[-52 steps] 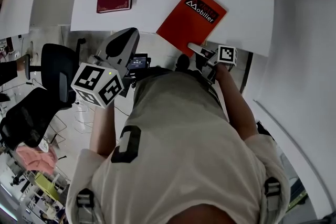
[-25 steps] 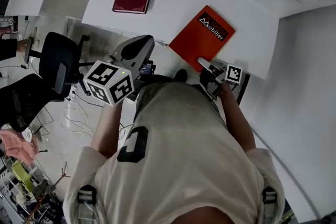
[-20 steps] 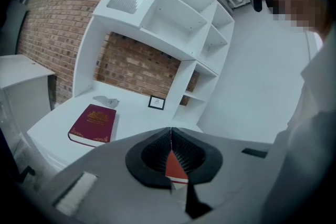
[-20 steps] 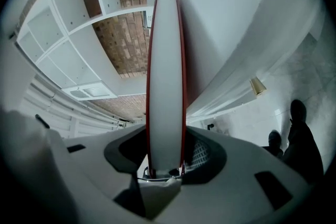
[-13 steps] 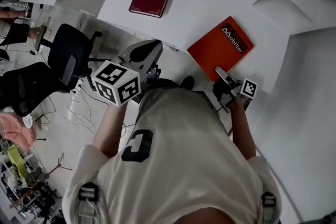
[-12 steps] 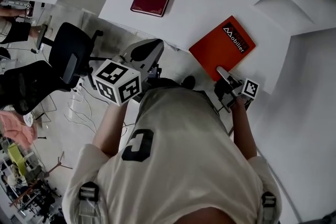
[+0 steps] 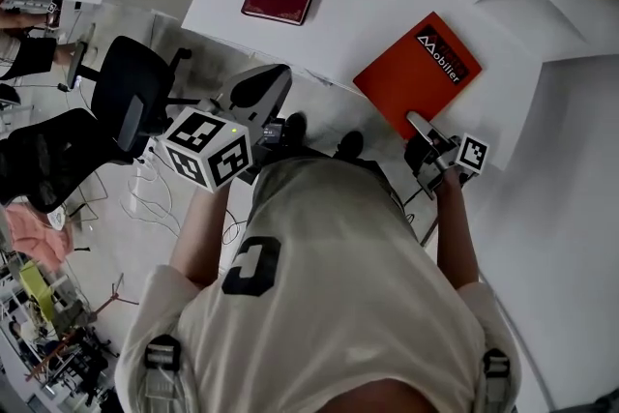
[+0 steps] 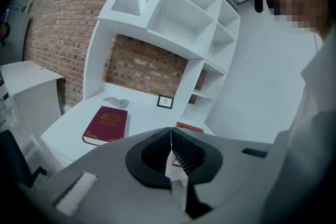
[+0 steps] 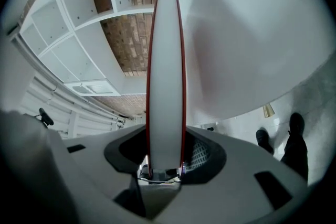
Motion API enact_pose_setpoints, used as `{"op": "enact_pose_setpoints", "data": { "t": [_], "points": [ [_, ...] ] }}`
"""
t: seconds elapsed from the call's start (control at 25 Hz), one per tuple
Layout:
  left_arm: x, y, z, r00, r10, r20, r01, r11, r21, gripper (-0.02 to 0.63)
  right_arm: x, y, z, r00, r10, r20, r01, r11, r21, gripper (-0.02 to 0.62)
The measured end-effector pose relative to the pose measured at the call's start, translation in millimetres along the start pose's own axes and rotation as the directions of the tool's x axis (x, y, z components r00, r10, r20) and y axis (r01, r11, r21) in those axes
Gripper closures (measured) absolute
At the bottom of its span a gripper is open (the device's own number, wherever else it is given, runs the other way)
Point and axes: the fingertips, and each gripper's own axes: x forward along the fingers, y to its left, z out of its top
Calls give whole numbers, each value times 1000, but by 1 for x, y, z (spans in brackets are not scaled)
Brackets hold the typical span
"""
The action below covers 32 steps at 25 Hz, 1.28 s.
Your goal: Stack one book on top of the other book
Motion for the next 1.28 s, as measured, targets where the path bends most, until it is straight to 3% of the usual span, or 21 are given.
{"op": "enact_pose_setpoints", "data": {
  "t": [0.8, 1.28],
  "points": [
    [-33, 112, 37, 992, -67, 111, 74, 995, -60, 601, 78, 39, -15, 996, -67, 51, 71, 995, -70, 436],
    [-51, 143, 51, 983, -109, 145, 117, 992, -50, 601, 97, 54, -31, 992, -77, 102, 87, 992, -95, 436]
  ]
}}
